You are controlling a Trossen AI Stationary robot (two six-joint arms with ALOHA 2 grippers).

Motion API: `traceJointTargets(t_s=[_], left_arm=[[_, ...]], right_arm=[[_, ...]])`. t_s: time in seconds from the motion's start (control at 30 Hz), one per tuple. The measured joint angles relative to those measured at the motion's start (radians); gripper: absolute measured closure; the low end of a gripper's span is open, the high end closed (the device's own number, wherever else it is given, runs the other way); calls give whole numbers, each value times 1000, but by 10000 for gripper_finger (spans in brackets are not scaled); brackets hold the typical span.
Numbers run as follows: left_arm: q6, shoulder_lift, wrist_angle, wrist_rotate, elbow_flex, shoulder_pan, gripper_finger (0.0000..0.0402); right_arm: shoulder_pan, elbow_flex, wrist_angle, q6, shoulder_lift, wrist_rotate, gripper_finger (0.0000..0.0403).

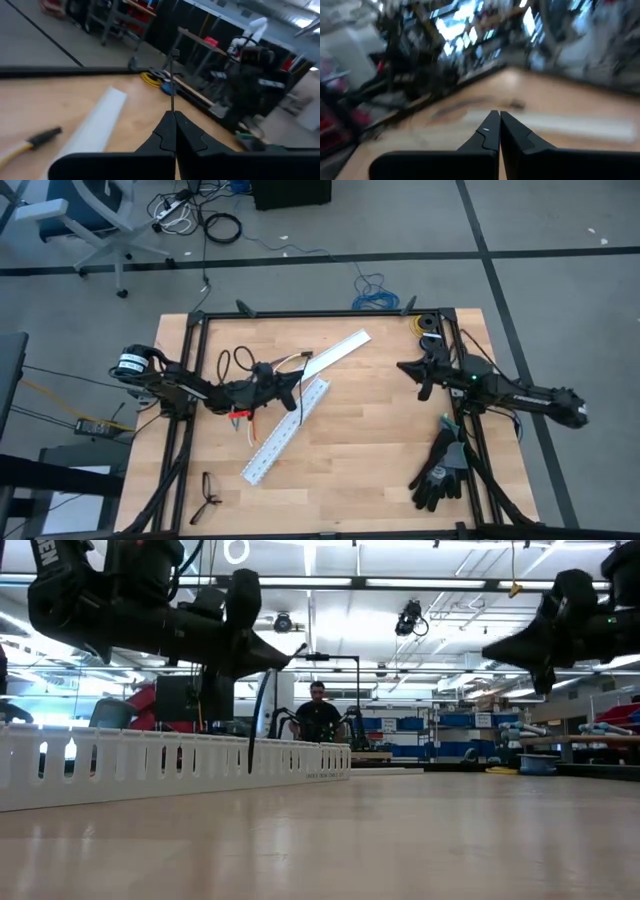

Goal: Ziptie cables
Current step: Wrap the cable wires with the black zip tie

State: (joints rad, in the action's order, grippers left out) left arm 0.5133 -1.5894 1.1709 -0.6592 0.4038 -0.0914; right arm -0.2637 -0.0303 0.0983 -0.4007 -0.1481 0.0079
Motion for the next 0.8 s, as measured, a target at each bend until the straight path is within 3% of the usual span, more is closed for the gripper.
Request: traceJointTargets(t_s=[0.13, 0.37, 0.57, 0.8], left_arm=[[-99, 0, 4, -69, 2, 0, 401], [-225, -1, -48, -124, 2, 0, 401], [-326, -1, -67, -169, 2, 0, 401], [-417, -1, -94, -248, 2, -2, 401]], right_arm=[[58, 1, 89, -80, -232, 21, 402], [187, -48, 600, -71, -785, 164, 403], [230, -300, 621, -14, -1216, 243, 403], [229, -603, 637, 59, -1472, 291, 403]])
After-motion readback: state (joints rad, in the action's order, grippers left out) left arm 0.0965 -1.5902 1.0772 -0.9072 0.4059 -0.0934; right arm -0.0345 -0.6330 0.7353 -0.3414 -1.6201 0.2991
